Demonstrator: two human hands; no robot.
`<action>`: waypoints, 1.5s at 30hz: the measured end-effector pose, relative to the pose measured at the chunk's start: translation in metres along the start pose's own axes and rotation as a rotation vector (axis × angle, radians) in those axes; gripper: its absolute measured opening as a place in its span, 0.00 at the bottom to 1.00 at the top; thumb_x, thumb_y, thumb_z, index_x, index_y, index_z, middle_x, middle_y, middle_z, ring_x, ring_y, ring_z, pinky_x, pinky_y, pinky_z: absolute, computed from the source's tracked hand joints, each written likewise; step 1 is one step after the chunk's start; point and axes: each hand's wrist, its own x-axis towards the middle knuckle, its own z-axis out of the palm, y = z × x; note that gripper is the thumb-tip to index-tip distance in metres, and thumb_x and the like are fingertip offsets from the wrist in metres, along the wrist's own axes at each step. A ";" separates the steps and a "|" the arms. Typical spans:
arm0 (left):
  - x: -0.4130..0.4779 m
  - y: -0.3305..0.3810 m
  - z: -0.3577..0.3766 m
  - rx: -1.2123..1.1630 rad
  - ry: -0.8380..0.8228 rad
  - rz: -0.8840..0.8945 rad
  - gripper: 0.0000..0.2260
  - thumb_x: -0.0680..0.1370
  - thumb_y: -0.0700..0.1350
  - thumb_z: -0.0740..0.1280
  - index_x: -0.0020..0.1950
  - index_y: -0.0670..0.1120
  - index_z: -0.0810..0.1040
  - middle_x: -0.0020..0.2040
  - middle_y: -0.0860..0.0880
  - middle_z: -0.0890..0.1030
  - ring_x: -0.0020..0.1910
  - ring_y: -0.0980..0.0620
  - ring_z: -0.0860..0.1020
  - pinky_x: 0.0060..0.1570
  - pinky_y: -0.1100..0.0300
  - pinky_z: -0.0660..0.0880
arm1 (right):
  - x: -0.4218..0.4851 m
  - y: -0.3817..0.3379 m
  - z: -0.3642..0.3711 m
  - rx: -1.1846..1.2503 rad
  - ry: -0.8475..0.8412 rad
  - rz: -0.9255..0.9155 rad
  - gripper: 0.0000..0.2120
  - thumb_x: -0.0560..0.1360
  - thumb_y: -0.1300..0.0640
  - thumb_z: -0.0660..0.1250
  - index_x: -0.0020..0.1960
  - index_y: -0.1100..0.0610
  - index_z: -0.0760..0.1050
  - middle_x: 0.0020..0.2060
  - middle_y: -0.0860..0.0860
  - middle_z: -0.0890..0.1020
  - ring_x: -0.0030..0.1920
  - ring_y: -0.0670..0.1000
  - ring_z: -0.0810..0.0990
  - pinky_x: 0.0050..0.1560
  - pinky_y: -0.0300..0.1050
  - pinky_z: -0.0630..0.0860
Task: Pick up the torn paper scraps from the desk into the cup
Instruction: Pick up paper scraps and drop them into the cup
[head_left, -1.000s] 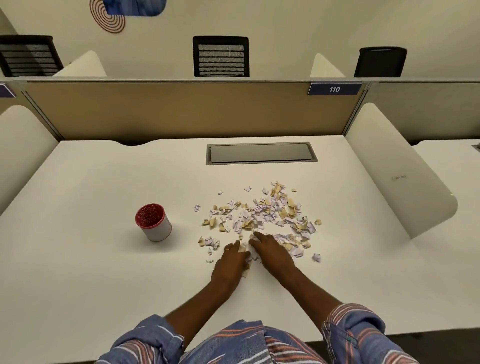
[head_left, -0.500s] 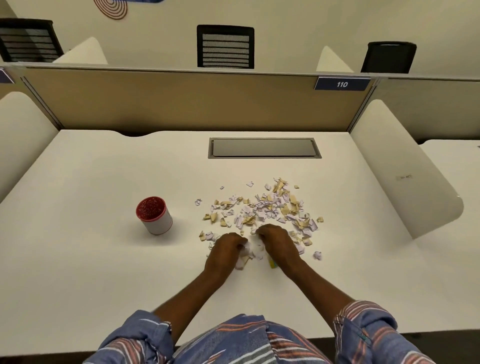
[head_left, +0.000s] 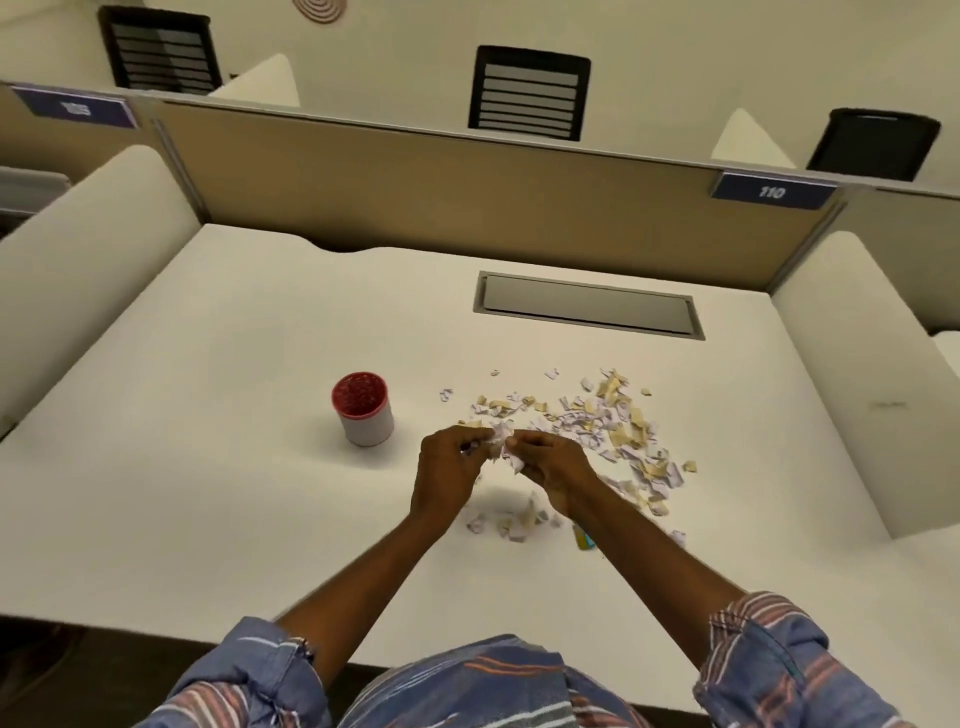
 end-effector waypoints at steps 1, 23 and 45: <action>0.002 0.001 -0.010 -0.005 0.027 -0.004 0.10 0.73 0.45 0.75 0.53 0.47 0.86 0.46 0.55 0.86 0.45 0.65 0.81 0.46 0.73 0.76 | 0.002 -0.002 0.013 0.008 -0.022 0.003 0.05 0.73 0.68 0.73 0.47 0.63 0.82 0.38 0.57 0.86 0.37 0.53 0.82 0.40 0.39 0.82; 0.060 -0.020 -0.146 0.031 0.336 -0.146 0.11 0.74 0.41 0.74 0.56 0.42 0.85 0.53 0.45 0.85 0.51 0.51 0.83 0.45 0.71 0.75 | 0.046 -0.026 0.189 -0.355 -0.121 -0.209 0.07 0.71 0.65 0.76 0.49 0.64 0.84 0.47 0.61 0.86 0.45 0.56 0.85 0.52 0.51 0.84; 0.092 -0.033 -0.151 0.181 0.127 -0.163 0.10 0.78 0.40 0.65 0.54 0.40 0.84 0.52 0.42 0.85 0.53 0.44 0.82 0.55 0.53 0.80 | 0.063 -0.031 0.225 -1.012 -0.043 -0.381 0.09 0.75 0.65 0.64 0.48 0.68 0.83 0.48 0.63 0.85 0.51 0.62 0.83 0.52 0.57 0.82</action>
